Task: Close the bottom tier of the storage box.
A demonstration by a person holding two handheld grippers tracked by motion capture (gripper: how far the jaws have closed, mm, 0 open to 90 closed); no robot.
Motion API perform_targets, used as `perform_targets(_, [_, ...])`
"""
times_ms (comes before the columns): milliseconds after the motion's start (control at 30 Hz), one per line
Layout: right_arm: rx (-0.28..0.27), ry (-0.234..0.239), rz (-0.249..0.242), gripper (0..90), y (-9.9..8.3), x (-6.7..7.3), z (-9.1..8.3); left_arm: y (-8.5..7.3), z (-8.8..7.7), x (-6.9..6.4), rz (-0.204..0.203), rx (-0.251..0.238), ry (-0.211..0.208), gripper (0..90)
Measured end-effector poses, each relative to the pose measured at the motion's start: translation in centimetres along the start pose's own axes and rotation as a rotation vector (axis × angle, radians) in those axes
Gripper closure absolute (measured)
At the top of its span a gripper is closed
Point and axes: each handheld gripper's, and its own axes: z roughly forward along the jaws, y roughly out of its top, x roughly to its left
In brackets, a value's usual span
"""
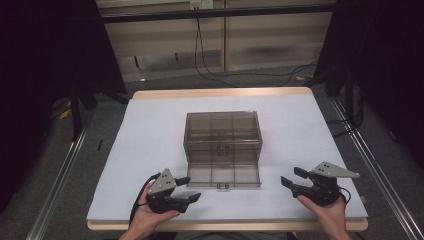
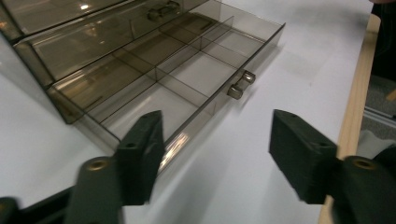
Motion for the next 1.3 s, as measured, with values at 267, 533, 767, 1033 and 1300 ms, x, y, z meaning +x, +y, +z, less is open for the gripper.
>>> perform_targets(267, [0.001,0.007,-0.005,35.8,0.0,0.2,0.1,1.3,1.2,-0.1,0.023,-0.005,-0.026,61.2])
perform_targets(533, [-0.003,0.013,-0.007,33.1,0.1,0.2,0.1,2.4,2.1,-0.5,0.062,0.002,-0.063,77.4])
perform_targets(767, [0.0,0.011,-0.003,32.8,0.1,0.2,0.1,3.4,3.2,-0.7,0.093,0.038,-0.102,85.0])
perform_targets(1033, [-0.003,0.011,0.002,32.5,0.1,0.1,0.0,4.1,4.4,-0.4,0.112,0.056,-0.124,90.0])
perform_targets(1300, [0.0,0.014,0.001,32.3,0.1,0.1,0.0,3.8,5.3,-0.7,0.118,0.081,-0.15,90.0])
